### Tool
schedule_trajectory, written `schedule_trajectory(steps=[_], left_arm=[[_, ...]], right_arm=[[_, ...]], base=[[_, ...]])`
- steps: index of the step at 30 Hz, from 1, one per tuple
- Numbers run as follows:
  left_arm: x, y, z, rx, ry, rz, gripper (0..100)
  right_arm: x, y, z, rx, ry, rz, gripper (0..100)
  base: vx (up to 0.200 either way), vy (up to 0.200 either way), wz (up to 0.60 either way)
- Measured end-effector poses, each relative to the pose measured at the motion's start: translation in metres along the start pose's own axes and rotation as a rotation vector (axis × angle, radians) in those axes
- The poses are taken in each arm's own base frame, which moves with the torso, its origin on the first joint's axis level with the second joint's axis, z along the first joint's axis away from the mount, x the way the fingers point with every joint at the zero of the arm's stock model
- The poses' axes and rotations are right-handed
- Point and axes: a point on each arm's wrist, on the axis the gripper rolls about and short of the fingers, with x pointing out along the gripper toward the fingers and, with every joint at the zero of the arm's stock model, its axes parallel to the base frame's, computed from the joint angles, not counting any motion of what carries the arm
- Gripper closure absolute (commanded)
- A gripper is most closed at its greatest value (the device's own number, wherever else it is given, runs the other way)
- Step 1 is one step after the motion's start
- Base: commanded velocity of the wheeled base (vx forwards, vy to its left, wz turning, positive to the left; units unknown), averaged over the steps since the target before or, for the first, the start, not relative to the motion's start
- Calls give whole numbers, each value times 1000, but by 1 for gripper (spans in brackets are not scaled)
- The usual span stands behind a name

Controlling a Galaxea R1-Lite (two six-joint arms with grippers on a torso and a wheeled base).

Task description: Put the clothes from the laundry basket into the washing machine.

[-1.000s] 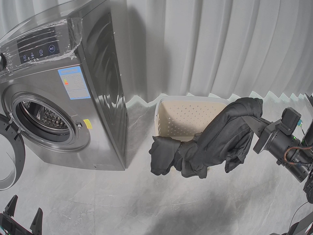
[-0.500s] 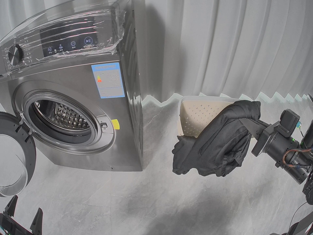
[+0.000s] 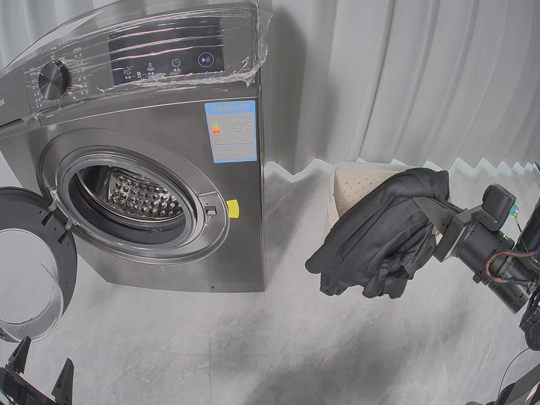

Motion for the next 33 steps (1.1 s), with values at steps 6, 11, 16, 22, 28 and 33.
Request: schedule_trajectory(steps=[6, 11, 16, 22, 28, 33], left_arm=[[0, 0, 0, 0, 0, 1, 0], [0, 0, 0, 0, 0, 1, 0], [0, 0, 0, 0, 0, 2, 0], [0, 0, 0, -1, 0, 1, 0], [0, 0, 0, -1, 0, 1, 0], [0, 0, 0, -1, 0, 1, 0]], right_arm=[[0, 0, -1, 27, 3, -3, 100], [0, 0, -2, 34, 9, 3, 100], [0, 0, -2, 101, 17, 22, 100], [0, -2, -1, 106, 13, 15, 100], [0, -1, -2, 104, 16, 11, 100], [1, -2, -2, 95, 19, 6, 100]], base=[[-200, 0, 0], [0, 0, 0], [0, 40, 0], [0, 200, 0], [0, 200, 0], [0, 200, 0]])
